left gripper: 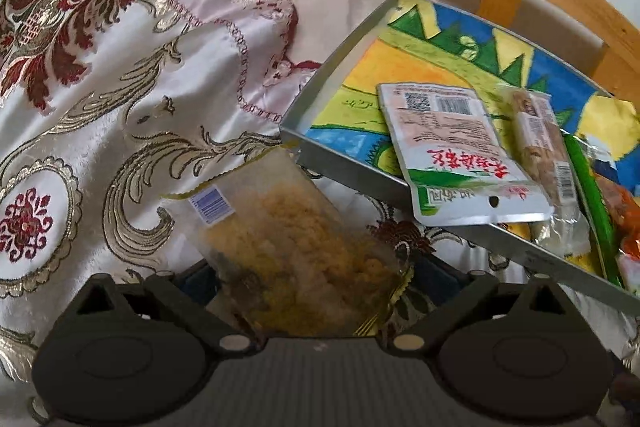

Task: Organize snacks
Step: 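Grasp the clear shredded-snack bag with the left gripper while the right grasps the orange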

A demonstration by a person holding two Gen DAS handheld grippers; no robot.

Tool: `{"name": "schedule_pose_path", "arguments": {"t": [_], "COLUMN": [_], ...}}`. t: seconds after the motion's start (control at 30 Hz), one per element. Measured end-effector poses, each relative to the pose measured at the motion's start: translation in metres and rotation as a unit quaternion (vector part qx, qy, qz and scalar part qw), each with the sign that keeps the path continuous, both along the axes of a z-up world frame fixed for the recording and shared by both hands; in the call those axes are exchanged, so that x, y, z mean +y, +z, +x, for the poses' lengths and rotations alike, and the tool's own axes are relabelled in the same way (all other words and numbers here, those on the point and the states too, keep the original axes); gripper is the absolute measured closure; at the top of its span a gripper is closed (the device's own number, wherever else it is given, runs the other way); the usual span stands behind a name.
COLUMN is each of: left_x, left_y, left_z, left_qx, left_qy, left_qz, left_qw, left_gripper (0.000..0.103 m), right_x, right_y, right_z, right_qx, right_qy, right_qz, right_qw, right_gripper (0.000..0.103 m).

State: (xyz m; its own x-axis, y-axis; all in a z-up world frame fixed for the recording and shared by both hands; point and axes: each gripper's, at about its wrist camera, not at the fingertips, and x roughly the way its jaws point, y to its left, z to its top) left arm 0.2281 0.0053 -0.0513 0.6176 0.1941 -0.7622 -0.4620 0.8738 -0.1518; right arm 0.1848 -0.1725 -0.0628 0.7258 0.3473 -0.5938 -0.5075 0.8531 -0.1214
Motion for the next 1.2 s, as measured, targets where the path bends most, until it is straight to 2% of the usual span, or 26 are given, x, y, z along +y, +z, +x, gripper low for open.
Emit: {"name": "schedule_pose_path", "arguments": {"t": [0.1,0.2,0.3,0.33,0.43,0.57,0.7,0.8,0.87,0.93,1.1,1.2], "left_x": [-0.004,-0.009,-0.007,-0.005,0.004,0.012,0.009,0.008,0.008,0.007,0.007,0.005], "left_y": [-0.002,-0.005,-0.006,-0.007,-0.004,-0.003,-0.001,-0.002,-0.001,0.000,0.000,0.000], "left_z": [-0.009,-0.019,-0.024,-0.024,-0.021,-0.010,0.005,0.007,0.002,-0.004,-0.024,-0.042], "left_qx": [-0.011,-0.014,-0.016,-0.018,-0.025,-0.025,-0.009,-0.006,-0.013,-0.022,-0.044,-0.049], "left_qy": [-0.021,-0.040,-0.045,-0.042,-0.008,0.079,0.100,0.095,0.082,0.069,0.045,0.024], "left_qz": [0.014,0.030,0.019,0.012,-0.020,-0.050,-0.038,-0.034,-0.032,-0.036,-0.062,-0.074], "left_qw": [0.9996,0.9986,0.9987,0.9989,0.9995,0.9953,0.9942,0.9949,0.9961,0.9967,0.9961,0.9957], "left_gripper": [0.013,0.018,0.019,0.016,0.002,0.001,0.001,0.008,0.019,0.024,0.030,0.030], "right_x": [0.000,0.001,0.003,0.003,0.003,0.003,0.002,0.001,0.001,0.001,0.006,0.007], "right_y": [-0.001,-0.001,-0.001,-0.001,-0.001,-0.003,-0.003,-0.004,-0.004,-0.003,-0.003,-0.002], "right_z": [0.002,0.000,-0.001,-0.001,-0.001,-0.002,-0.001,0.000,0.001,0.002,0.000,-0.001], "right_qx": [0.004,0.000,-0.001,-0.001,-0.001,-0.002,-0.001,0.003,0.004,0.003,0.003,0.001], "right_qy": [0.005,0.013,0.020,0.020,0.021,0.023,0.025,0.029,0.033,0.041,0.061,0.066], "right_qz": [0.001,0.000,-0.001,-0.001,-0.001,-0.004,0.000,0.006,0.011,0.015,0.012,0.011], "right_qw": [1.000,1.000,1.000,1.000,1.000,1.000,1.000,1.000,0.999,0.999,0.998,0.998], "right_gripper": [0.024,0.030,0.033,0.033,0.033,0.033,0.033,0.033,0.035,0.047,0.067,0.067]}}
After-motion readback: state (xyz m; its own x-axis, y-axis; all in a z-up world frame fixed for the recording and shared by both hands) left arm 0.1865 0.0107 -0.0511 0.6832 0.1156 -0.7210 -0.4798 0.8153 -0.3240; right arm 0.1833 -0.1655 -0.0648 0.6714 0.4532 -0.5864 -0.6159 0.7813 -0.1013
